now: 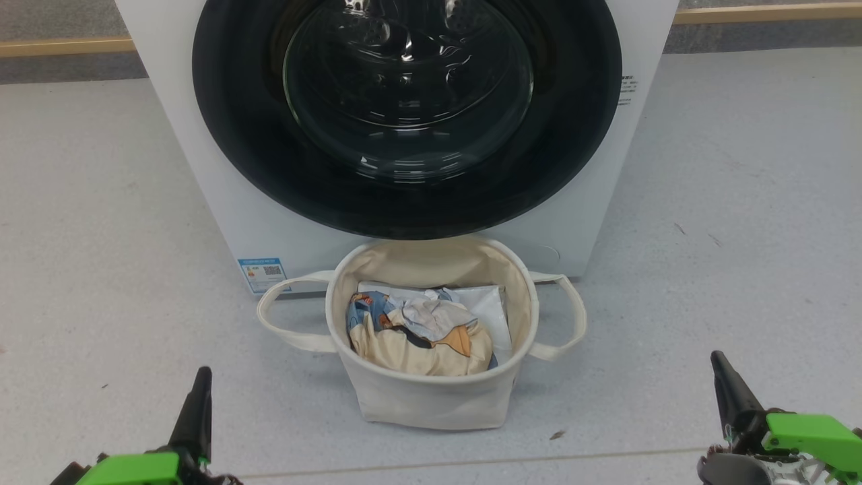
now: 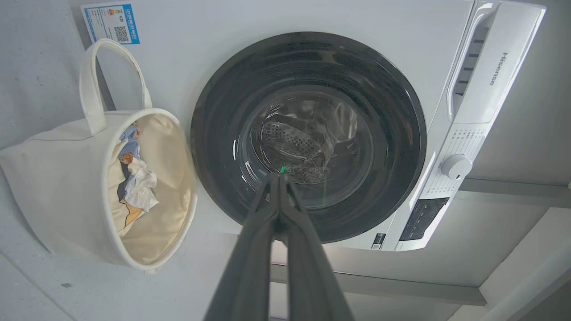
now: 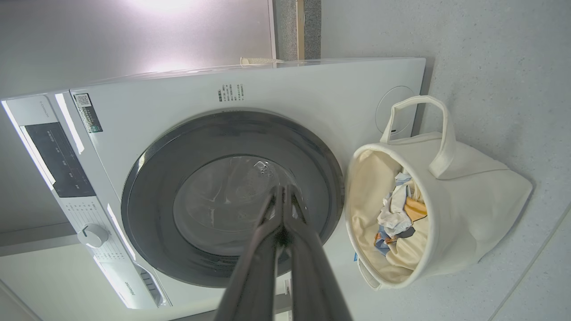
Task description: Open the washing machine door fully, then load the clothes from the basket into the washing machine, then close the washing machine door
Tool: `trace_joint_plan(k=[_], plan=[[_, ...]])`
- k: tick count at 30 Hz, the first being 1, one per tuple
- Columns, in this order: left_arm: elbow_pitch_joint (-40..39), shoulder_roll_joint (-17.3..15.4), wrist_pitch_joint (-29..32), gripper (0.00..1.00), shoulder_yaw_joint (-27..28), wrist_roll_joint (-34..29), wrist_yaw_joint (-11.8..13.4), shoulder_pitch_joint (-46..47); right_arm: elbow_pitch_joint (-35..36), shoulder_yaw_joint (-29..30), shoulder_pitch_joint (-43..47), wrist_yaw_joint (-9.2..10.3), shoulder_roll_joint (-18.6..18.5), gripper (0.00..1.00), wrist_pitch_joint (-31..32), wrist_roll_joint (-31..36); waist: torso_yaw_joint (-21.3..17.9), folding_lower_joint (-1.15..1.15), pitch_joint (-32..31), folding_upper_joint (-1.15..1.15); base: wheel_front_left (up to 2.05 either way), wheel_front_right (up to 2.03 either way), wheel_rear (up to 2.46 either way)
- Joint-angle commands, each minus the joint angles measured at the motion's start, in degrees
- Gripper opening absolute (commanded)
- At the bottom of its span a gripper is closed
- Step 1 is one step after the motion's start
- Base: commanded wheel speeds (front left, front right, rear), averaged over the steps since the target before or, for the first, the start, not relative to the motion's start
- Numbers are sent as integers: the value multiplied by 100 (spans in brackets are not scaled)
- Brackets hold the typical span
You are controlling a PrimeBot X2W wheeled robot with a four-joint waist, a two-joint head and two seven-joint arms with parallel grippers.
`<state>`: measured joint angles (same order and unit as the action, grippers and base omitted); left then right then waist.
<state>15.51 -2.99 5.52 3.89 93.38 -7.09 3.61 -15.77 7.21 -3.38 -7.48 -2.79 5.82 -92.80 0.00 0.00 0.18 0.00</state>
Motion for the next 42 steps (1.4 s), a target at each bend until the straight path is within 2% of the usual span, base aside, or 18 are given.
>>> trace_joint_plan(k=[1,42], plan=[[-150,-36,47,0,200,-70,-40,252,176,-100,-277,-1,-35,0,42,38,0,0,0,0,0,0,0],[-148,-15,71,0,231,-95,-40,255,176,-83,-279,-1,-23,0,56,52,0,0,0,0,0,0,0]])
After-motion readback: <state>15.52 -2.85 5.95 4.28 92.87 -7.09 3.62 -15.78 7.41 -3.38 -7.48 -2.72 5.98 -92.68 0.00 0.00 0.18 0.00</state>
